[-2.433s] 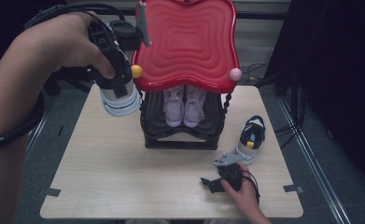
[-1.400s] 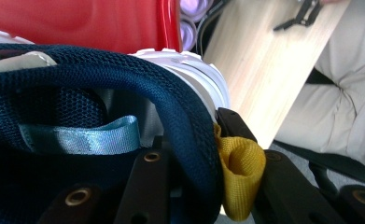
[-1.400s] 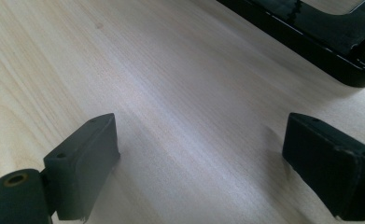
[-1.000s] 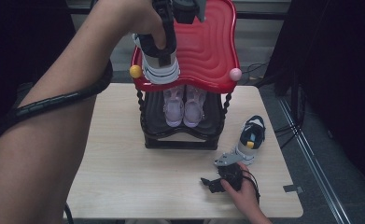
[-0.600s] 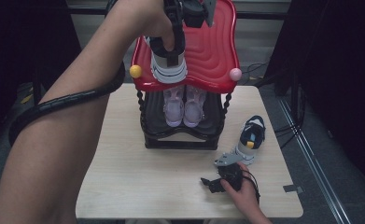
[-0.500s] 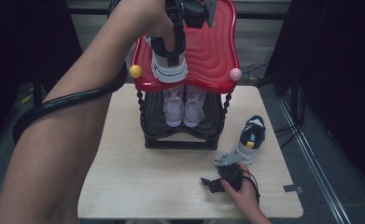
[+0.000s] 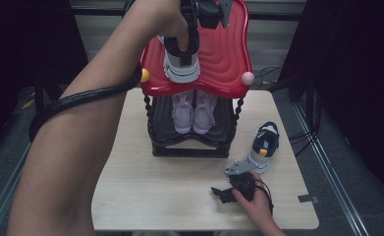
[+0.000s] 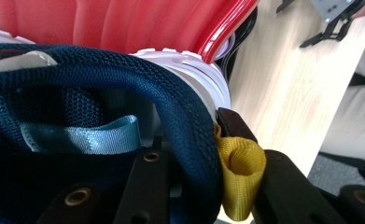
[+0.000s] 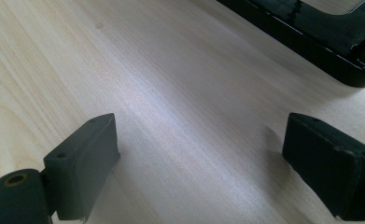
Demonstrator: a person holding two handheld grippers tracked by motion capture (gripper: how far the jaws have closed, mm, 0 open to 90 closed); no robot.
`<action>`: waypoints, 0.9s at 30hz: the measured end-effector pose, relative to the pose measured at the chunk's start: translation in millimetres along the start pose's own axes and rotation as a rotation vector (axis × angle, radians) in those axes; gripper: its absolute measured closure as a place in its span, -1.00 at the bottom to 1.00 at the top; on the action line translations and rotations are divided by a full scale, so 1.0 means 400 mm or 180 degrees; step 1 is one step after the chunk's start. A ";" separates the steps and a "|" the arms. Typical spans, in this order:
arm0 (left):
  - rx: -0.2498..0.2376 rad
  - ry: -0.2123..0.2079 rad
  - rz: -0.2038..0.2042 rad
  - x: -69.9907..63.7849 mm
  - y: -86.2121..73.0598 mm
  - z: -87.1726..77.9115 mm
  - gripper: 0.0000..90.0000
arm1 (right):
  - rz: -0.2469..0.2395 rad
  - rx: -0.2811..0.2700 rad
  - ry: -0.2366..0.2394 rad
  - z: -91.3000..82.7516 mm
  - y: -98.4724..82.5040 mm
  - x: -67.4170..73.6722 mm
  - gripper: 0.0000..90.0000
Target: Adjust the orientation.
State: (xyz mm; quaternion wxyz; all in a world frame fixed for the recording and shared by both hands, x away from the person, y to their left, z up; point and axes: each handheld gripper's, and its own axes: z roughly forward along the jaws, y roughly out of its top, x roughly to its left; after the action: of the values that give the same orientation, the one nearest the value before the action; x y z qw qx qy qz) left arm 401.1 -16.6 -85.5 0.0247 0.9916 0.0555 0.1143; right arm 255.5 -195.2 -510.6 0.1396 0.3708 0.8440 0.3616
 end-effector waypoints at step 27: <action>-0.0020 0.0157 0.0120 0.026 0.011 0.030 0.64 | -0.0006 -0.0003 0.0002 0.001 0.000 -0.001 -0.78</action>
State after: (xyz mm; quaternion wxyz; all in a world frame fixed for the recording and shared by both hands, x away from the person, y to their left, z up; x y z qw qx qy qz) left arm 414.5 -20.0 -94.6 0.0243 0.9892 0.0371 0.1394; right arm 255.8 -195.3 -510.6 0.1399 0.3699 0.8442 0.3619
